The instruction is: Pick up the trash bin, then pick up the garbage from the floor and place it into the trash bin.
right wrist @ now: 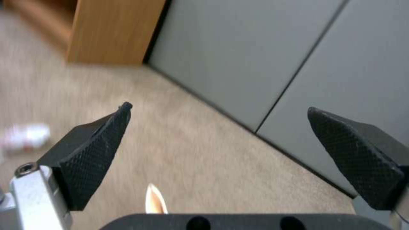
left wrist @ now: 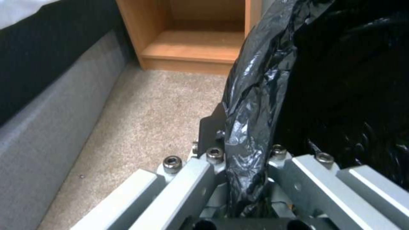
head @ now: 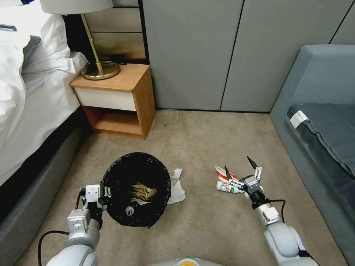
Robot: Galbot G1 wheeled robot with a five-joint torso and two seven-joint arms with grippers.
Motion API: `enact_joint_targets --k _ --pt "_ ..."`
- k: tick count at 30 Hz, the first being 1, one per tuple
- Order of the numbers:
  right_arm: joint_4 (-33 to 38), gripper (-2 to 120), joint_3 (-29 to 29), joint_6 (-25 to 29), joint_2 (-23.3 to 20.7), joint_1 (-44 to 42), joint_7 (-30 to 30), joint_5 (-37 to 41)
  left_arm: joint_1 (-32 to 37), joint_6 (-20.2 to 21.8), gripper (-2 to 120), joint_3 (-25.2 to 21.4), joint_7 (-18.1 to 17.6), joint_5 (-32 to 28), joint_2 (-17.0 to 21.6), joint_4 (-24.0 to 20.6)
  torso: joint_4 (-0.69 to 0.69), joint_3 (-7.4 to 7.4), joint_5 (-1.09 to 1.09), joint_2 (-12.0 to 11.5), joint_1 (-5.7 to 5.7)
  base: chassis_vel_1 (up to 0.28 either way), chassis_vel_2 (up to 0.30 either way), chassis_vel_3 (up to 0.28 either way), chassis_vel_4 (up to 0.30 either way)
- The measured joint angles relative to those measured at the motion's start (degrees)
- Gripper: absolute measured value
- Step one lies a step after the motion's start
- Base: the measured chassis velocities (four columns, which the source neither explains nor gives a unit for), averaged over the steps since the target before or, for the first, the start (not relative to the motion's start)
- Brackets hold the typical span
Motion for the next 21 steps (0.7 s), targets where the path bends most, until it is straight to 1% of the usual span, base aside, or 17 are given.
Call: enact_joint_targets --k 1,3,6,11,13,14,16,21 --pt "-2.4 100 0.0 0.6 -0.1 1.4 -0.9 -2.1 0.0 0.0 1 0.0 0.0 0.1 -0.1 0.0 0.02 0.00 0.00 0.0 0.00 0.000 0.000 0.000 0.000" --pt "-3.7 100 0.1 0.8 -0.2 2.1 -1.5 -3.2 0.1 0.0 1 0.0 0.0 0.2 -0.1 0.0 0.02 0.00 0.00 0.0 0.00 0.000 0.000 0.000 0.000" --pt "-9.2 100 0.2 2.4 -0.5 4.3 -4.7 -7.4 -0.3 0.1 1 0.1 -0.1 0.4 -0.2 -0.2 0.00 0.00 0.00 0.0 0.00 0.000 0.000 0.000 0.000" --pt "-11.8 100 0.5 3.5 -0.6 5.2 -6.5 -9.7 -0.5 0.3 1 0.3 -0.2 0.5 -0.2 -0.3 -0.01 0.00 0.01 0.0 0.00 0.000 0.000 0.000 0.000" --pt "-15.5 100 1.5 5.8 -0.5 6.8 -8.9 -13.8 -0.8 0.5 1 0.6 -0.3 0.7 -0.2 -0.3 -0.01 0.00 0.00 0.0 0.00 0.000 0.000 0.000 0.000" --pt "-15.5 100 1.5 5.8 -0.5 6.8 -8.9 -13.8 -0.8 0.5 1 0.6 -0.3 0.7 -0.2 -0.3 -0.01 0.00 0.00 0.0 0.00 0.000 0.000 0.000 0.000" --pt "-18.9 100 2.0 7.5 0.0 8.5 -10.1 -17.3 -0.9 0.5 1 0.9 -0.4 0.9 -0.3 -0.3 0.00 0.00 -0.01 0.0 0.00 0.000 0.000 0.000 0.000" --pt "-22.5 100 2.3 8.4 0.8 10.0 -10.6 -20.4 -0.8 0.6 1 0.8 -0.4 1.0 -0.3 -0.3 0.00 0.00 0.00 0.0 0.00 0.000 0.000 0.000 0.000"
